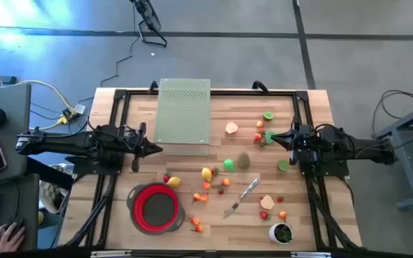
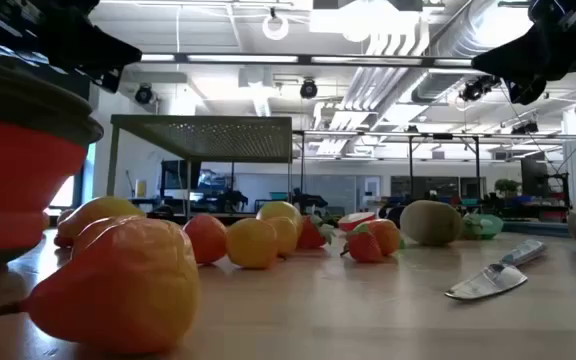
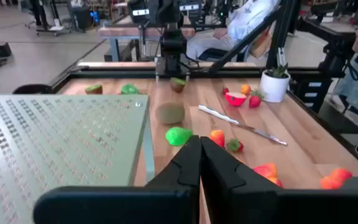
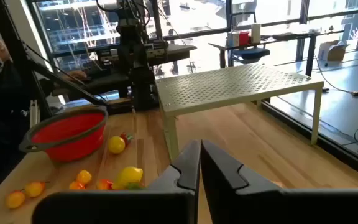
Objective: Pick & Place Fruit
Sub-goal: Put the red strainer on the shelf
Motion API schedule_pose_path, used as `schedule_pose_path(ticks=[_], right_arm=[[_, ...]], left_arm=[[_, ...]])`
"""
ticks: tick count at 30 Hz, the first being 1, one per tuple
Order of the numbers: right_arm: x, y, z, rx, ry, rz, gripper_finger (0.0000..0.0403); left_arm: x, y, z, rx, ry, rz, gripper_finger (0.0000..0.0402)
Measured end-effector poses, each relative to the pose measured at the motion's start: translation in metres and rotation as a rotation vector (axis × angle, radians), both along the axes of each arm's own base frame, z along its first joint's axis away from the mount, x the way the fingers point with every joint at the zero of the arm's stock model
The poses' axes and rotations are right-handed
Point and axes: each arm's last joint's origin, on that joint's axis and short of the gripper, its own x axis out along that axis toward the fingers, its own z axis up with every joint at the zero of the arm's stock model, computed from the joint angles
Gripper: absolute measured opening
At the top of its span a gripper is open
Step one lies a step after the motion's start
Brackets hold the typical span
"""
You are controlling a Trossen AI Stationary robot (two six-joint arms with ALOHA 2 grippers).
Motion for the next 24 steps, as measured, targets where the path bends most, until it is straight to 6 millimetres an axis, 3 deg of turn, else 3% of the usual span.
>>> schedule_pose_path(ticks=[6,14,24], right_arm=[[0.0,0.0002,0.0,0.001,0.0,0.008,0.0009],[0.0005,0.0046,0.0,0.009,0.0,0.159,0.0009],[0.0005,0.0054,-0.0001,0.01,0.0,0.187,0.0009]], left_arm=[[0.0,0.0,0.0001,-0.078,0.002,0.008,0.0001],[-0.0001,0.0,-0.0012,-0.078,0.016,0.008,0.0001],[-0.0004,0.0001,-0.003,-0.077,0.034,0.013,0.0001]])
